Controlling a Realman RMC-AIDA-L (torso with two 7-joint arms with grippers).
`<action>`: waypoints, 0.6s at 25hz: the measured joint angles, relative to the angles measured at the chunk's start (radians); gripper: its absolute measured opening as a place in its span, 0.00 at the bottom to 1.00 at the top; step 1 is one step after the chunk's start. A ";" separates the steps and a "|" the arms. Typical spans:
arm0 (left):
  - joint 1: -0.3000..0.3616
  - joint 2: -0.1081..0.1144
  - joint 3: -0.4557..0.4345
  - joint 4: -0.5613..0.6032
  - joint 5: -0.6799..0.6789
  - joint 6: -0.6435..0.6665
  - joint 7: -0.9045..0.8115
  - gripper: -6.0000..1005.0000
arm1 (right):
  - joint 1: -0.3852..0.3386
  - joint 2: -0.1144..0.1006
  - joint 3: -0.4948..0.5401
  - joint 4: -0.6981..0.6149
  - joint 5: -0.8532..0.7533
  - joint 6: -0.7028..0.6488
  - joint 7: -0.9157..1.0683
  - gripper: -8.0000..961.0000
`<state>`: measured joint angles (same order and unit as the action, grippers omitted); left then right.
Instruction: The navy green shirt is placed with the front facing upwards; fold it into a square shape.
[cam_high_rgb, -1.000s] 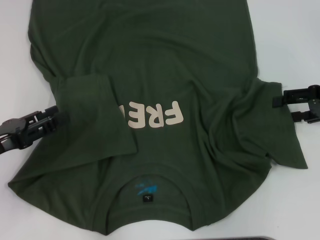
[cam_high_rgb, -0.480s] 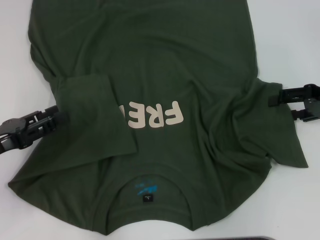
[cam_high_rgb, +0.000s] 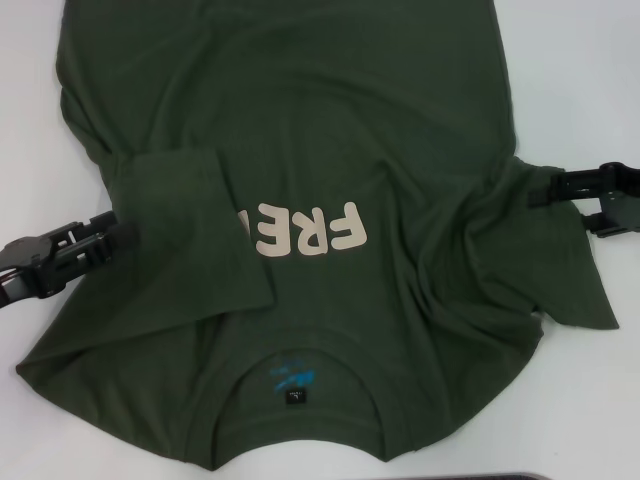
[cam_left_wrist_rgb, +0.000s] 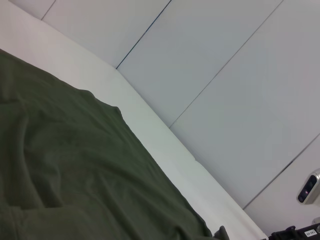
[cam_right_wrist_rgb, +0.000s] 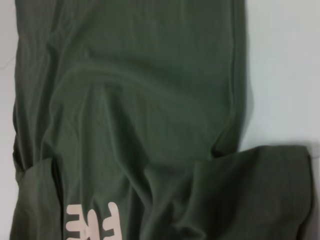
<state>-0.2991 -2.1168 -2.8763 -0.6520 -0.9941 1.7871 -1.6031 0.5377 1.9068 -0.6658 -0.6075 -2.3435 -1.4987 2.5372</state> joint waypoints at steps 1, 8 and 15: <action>0.000 0.000 0.000 0.000 0.000 0.000 0.000 0.55 | 0.001 0.002 0.001 0.000 0.000 0.000 -0.002 0.79; 0.000 0.000 0.000 0.000 -0.011 0.001 0.000 0.55 | 0.015 0.006 -0.025 0.018 -0.005 0.004 0.004 0.78; -0.001 0.001 0.000 0.000 -0.013 0.009 -0.001 0.55 | 0.025 0.000 -0.042 0.037 -0.007 0.008 0.005 0.73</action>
<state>-0.3003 -2.1154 -2.8762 -0.6520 -1.0071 1.7962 -1.6044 0.5624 1.9069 -0.7082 -0.5709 -2.3500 -1.4903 2.5423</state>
